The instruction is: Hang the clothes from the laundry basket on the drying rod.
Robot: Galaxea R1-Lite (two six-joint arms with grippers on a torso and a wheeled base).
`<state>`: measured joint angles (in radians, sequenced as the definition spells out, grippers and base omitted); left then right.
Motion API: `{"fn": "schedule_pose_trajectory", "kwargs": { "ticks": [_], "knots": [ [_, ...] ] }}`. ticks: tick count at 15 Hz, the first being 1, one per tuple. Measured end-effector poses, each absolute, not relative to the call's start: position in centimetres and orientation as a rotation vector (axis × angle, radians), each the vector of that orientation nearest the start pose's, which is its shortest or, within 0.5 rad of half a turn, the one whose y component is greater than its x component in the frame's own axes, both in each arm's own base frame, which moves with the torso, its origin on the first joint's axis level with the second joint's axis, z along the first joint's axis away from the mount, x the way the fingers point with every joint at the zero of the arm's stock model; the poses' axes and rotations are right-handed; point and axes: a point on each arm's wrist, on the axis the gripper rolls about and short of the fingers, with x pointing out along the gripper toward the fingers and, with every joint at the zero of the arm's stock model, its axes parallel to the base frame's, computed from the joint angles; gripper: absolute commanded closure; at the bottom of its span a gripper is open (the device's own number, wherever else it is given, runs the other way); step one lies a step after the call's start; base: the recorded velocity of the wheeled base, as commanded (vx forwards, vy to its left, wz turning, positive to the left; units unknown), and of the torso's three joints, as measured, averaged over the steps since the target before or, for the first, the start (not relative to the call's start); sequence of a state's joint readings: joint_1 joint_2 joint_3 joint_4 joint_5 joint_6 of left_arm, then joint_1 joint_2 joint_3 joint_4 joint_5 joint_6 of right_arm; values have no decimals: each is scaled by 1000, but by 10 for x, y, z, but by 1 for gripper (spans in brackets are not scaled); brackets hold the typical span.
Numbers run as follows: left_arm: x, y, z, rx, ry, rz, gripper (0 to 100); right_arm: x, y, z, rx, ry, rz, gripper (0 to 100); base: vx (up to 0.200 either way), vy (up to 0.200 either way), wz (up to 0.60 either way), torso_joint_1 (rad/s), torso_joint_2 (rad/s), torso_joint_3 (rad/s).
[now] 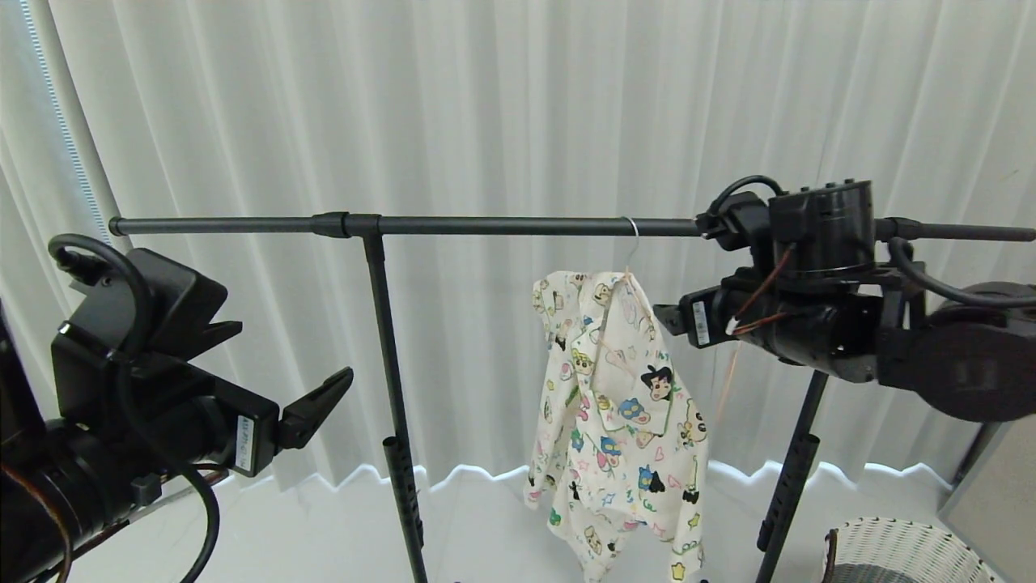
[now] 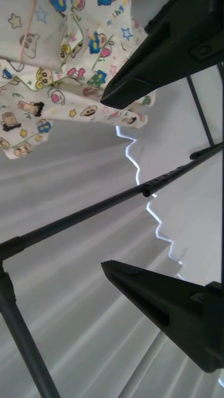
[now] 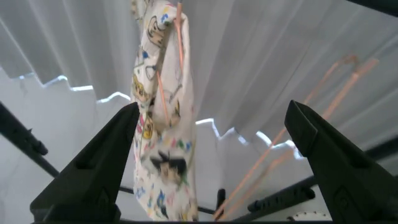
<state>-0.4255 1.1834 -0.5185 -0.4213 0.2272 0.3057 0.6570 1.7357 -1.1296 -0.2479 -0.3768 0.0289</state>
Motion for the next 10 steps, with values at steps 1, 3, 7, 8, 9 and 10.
{"fn": "schedule_pose_trajectory", "kwargs": {
  "ticks": [1,3,7,8,9,10],
  "knots": [
    [157,-63,203,383,208,-220,0,256,187,226,-148,314,269,0,0,0,0,0,0,0],
    [159,-54,197,389,240,-148,0,237,161,232,-145,300,241,0,0,0,0,0,0,0],
    [161,-28,186,382,311,45,0,207,91,241,-216,260,82,0,0,0,0,0,0,0],
    [162,-21,186,377,323,86,0,199,72,241,-241,258,25,0,0,0,0,0,0,0],
    [163,-15,185,371,332,123,0,192,56,240,-265,260,-30,0,0,0,0,0,0,0],
    [163,-9,184,364,341,161,0,185,40,236,-294,272,-92,0,0,0,0,0,0,0]
  ]
}}
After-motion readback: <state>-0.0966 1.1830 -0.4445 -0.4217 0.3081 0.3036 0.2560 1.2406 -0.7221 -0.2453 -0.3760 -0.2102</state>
